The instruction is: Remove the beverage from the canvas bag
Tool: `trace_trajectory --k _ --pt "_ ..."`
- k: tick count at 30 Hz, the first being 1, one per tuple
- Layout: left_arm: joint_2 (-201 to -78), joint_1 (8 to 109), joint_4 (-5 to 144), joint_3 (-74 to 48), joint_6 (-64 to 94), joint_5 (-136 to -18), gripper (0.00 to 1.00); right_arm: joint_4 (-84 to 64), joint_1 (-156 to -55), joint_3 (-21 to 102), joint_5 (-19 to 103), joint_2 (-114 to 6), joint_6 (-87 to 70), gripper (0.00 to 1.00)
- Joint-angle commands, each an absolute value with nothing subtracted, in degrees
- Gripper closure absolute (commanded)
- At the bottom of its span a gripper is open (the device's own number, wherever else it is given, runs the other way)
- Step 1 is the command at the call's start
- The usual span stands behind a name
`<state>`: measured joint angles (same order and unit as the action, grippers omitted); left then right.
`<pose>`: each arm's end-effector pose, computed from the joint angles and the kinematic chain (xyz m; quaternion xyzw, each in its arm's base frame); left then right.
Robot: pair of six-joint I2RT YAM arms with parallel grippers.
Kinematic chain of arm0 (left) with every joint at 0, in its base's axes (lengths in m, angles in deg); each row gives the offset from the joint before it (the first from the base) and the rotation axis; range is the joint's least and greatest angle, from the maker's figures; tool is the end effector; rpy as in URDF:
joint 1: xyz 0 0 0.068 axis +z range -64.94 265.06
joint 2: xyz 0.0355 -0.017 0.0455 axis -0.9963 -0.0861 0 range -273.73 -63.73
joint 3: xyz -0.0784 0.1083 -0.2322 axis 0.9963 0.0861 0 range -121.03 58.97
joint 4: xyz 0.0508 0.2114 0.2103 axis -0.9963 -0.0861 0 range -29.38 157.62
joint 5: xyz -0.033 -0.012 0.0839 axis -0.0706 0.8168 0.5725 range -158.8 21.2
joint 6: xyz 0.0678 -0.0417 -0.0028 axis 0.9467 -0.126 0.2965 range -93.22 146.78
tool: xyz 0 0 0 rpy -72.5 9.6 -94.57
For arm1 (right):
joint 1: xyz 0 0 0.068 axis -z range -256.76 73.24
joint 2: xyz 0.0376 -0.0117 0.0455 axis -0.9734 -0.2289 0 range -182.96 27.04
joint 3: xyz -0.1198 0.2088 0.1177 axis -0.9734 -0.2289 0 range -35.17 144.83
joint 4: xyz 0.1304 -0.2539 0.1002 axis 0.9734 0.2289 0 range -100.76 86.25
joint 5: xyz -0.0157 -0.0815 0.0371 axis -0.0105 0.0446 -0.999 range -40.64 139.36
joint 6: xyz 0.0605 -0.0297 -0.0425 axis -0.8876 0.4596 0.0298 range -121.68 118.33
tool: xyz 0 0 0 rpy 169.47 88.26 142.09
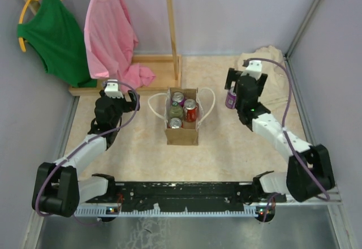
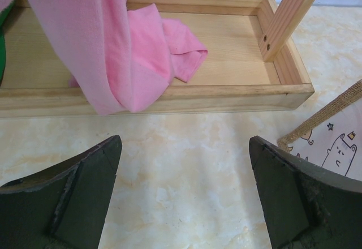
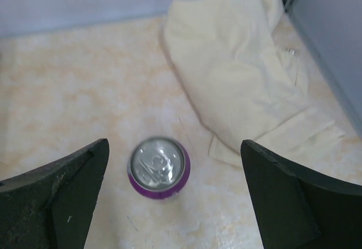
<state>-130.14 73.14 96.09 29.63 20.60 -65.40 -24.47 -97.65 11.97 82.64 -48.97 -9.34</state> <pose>0.3174 -0.0628 0.2036 0.0187 0.7579 -0.0803 0.6472 0.3551 0.0952 0.2438 0.0853 0.7759 -0.0768 0.6203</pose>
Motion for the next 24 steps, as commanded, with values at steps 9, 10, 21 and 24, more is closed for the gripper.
trace_trajectory --k 9,10,21,24 --pt "-128.4 72.6 97.5 29.0 20.5 -65.9 0.0 -11.0 -101.7 31.7 63.7 -36.1 -5.8 0.04" --pt "-128.3 72.6 97.5 29.0 20.5 -65.8 0.0 -9.3 -104.4 33.9 66.2 -36.6 -4.8 0.06" --pt "-128.4 72.4 97.1 29.1 20.4 -64.6 0.0 14.2 -125.1 48.3 76.3 -51.4 -8.1 0.14" --pt "-128.4 72.4 97.1 29.1 20.5 -64.3 0.0 16.2 -127.9 47.6 74.2 -54.5 -9.8 0.16"
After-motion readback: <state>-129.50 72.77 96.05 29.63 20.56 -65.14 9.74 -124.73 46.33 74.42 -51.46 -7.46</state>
